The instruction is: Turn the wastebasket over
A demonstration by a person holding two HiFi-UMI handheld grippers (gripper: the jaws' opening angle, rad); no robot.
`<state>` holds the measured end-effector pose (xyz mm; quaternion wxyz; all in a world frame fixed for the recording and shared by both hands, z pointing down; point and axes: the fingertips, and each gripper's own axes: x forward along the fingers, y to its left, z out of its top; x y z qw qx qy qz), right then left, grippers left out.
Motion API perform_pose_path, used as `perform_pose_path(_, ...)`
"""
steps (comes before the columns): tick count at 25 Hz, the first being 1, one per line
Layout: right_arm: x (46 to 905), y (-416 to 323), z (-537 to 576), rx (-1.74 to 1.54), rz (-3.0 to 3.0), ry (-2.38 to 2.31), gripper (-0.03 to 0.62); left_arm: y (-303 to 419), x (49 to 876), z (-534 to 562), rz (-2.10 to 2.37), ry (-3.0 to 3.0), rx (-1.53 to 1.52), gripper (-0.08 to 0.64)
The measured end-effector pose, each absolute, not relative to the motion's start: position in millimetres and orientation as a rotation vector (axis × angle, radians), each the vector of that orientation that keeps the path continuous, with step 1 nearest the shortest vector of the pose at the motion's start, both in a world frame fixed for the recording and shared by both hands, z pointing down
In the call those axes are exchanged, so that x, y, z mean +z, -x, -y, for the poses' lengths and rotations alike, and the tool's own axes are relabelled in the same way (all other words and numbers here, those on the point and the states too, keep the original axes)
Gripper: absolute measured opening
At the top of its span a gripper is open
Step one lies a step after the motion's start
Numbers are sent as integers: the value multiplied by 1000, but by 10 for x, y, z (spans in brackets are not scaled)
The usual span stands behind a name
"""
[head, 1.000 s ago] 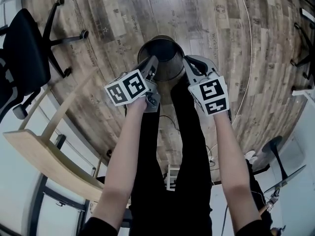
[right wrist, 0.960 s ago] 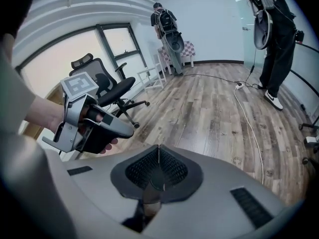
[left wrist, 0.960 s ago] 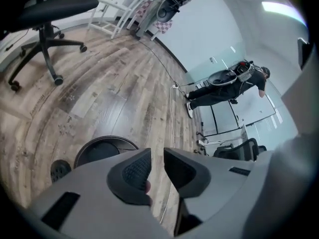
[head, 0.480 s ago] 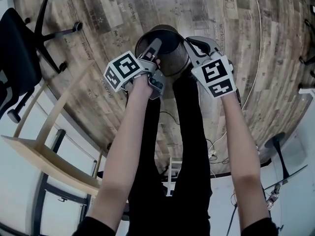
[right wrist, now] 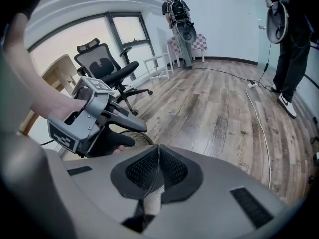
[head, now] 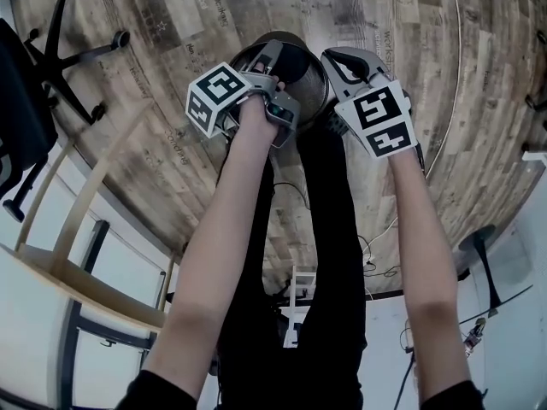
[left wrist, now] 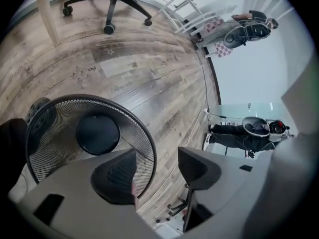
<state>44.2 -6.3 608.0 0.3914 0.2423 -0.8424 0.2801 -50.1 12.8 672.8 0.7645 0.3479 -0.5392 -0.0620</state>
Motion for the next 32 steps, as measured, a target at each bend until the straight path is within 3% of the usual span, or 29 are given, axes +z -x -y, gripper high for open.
perform_pose_path(13,6441,-439,-92,722,2120,-561,34,444,7237,-112,1206,-661,-110,272)
perform_pose_path(24,6475,-448,-72,743,2113,-578,34,373,7364,60,1176,-671,-104,167)
perform_pose_path(32,6429,-519,-32,772,2104,-618,34,381,7296,-7,1199,-609,-113,132)
